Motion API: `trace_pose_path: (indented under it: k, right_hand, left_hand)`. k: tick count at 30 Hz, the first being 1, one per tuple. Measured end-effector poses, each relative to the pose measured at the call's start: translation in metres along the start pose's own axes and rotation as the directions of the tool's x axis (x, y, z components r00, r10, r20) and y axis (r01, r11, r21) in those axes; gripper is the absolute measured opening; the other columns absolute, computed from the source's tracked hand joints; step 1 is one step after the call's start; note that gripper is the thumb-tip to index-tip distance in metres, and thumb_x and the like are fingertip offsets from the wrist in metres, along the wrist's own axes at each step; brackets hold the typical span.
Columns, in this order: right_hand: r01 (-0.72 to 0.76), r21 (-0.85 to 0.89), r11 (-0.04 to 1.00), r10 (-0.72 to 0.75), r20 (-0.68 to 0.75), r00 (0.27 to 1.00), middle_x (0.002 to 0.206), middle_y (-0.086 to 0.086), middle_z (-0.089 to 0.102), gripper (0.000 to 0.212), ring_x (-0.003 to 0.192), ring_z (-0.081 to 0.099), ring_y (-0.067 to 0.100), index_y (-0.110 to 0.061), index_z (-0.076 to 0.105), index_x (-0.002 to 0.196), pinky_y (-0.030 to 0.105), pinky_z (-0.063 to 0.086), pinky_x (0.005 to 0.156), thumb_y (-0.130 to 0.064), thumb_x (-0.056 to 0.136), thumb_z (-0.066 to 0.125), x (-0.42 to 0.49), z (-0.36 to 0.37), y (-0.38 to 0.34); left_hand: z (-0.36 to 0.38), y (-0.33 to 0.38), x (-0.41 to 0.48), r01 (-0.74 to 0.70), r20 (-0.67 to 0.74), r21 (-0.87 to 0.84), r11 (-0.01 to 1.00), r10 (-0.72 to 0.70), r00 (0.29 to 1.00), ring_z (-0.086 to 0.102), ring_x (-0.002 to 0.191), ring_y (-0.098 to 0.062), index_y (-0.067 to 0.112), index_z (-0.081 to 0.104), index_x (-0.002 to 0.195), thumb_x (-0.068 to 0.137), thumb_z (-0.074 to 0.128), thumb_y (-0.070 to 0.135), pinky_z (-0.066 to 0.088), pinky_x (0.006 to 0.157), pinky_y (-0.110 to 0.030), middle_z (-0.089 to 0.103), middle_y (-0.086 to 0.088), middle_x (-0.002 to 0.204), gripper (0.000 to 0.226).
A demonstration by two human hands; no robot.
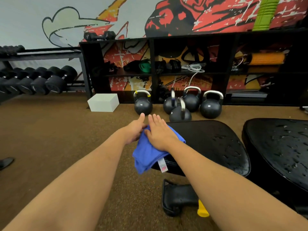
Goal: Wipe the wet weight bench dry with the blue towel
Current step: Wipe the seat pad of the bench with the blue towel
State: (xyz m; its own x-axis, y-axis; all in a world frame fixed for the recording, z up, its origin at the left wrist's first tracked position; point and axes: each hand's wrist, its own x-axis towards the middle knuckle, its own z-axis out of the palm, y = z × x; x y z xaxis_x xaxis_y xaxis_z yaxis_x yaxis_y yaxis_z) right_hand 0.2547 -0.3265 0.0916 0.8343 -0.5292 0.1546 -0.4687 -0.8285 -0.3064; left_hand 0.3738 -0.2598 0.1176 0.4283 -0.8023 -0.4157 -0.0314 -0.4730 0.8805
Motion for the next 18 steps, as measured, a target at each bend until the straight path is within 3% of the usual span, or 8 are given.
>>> trace_pose_path:
  k: [2,3,5,8,11,13,16,18]
  right_hand:
    - [-0.057,-0.053,0.997,0.056,-0.028,0.998,0.163,0.017,0.001,0.071,0.151,-0.004,0.028,-0.005,0.005,0.156,0.042,-0.001,0.123,-0.048,0.102,0.025,0.010,0.001,0.002]
    - [-0.103,-0.091,0.991,0.101,-0.028,0.995,0.163,0.018,0.002,0.073,0.151,-0.004,0.028,-0.005,0.006,0.155,0.045,-0.002,0.122,-0.051,0.101,0.023,0.011,0.000,0.001]
    - [-0.191,-0.128,0.973,0.191,-0.011,0.982,0.163,0.016,0.002,0.074,0.151,-0.005,0.028,-0.004,0.007,0.155,0.048,-0.004,0.121,-0.054,0.101,0.018,0.004,-0.002,-0.006]
    - [-0.216,-0.074,0.974,0.220,0.043,0.975,0.164,0.015,-0.002,0.074,0.151,-0.005,0.026,-0.003,0.002,0.155,0.043,-0.002,0.122,-0.052,0.102,0.019,-0.029,-0.001,-0.026]
    - [-0.135,-0.147,0.980,0.144,0.056,0.988,0.163,0.015,-0.007,0.075,0.151,-0.007,0.026,-0.003,-0.003,0.155,0.041,-0.002,0.123,-0.050,0.102,0.021,-0.080,0.003,-0.052]
    - [-0.116,-0.200,0.973,0.132,0.069,0.989,0.163,0.013,-0.010,0.074,0.151,-0.010,0.025,-0.003,-0.007,0.154,0.041,-0.005,0.122,-0.051,0.103,0.018,-0.095,0.004,-0.057]
    - [-0.125,-0.213,0.969,0.149,0.098,0.984,0.164,0.009,-0.011,0.072,0.150,-0.014,0.022,-0.006,-0.008,0.154,0.044,-0.009,0.121,-0.053,0.103,0.011,-0.078,0.000,-0.049]
    - [-0.125,-0.184,0.975,0.149,0.123,0.981,0.164,0.009,-0.012,0.070,0.150,-0.016,0.021,-0.006,-0.007,0.155,0.047,-0.010,0.121,-0.050,0.103,0.010,-0.056,-0.001,-0.040]
  left_hand:
    - [-0.002,-0.011,0.006,-0.033,-0.004,-0.041,0.999,0.033,0.999,0.057,0.121,-0.018,0.010,0.059,0.134,0.101,0.021,0.064,0.041,0.108,-0.037,0.064,-0.007,0.129,0.074]
    - [-0.002,-0.015,0.005,-0.046,-0.018,-0.057,0.997,0.045,0.999,0.059,0.121,-0.020,0.011,0.066,0.126,0.101,0.023,0.062,0.041,0.110,-0.039,0.067,-0.008,0.126,0.071]
    - [-0.001,-0.016,0.002,-0.063,-0.029,-0.078,0.995,0.061,0.998,0.062,0.115,-0.018,0.009,0.070,0.116,0.104,0.025,0.056,0.044,0.104,-0.036,0.070,-0.005,0.120,0.067]
    - [0.004,-0.009,-0.006,-0.057,-0.018,-0.030,0.998,0.057,0.998,0.057,0.115,-0.012,0.013,0.063,0.123,0.105,0.031,0.048,0.037,0.105,-0.028,0.063,0.003,0.122,0.051]
    - [0.008,-0.001,-0.005,-0.015,-0.106,0.170,0.985,0.033,0.994,0.055,0.115,-0.015,0.010,0.061,0.127,0.103,0.042,0.045,0.037,0.101,-0.031,0.060,-0.003,0.130,0.046]
    - [0.009,0.002,-0.002,0.003,-0.178,0.328,0.945,0.058,0.982,0.058,0.111,-0.022,0.007,0.063,0.123,0.101,0.048,0.040,0.039,0.093,-0.034,0.064,-0.008,0.122,0.042]
    - [0.008,0.009,-0.001,-0.013,-0.148,0.440,0.898,0.086,0.985,0.059,0.092,-0.018,0.010,0.070,0.108,0.100,0.050,0.036,0.044,0.086,-0.035,0.068,-0.010,0.108,0.033]
    - [0.003,0.011,0.000,0.012,-0.121,0.482,0.876,0.053,0.991,0.060,0.093,-0.017,0.016,0.071,0.106,0.098,0.051,0.041,0.047,0.087,-0.036,0.068,-0.006,0.107,0.033]
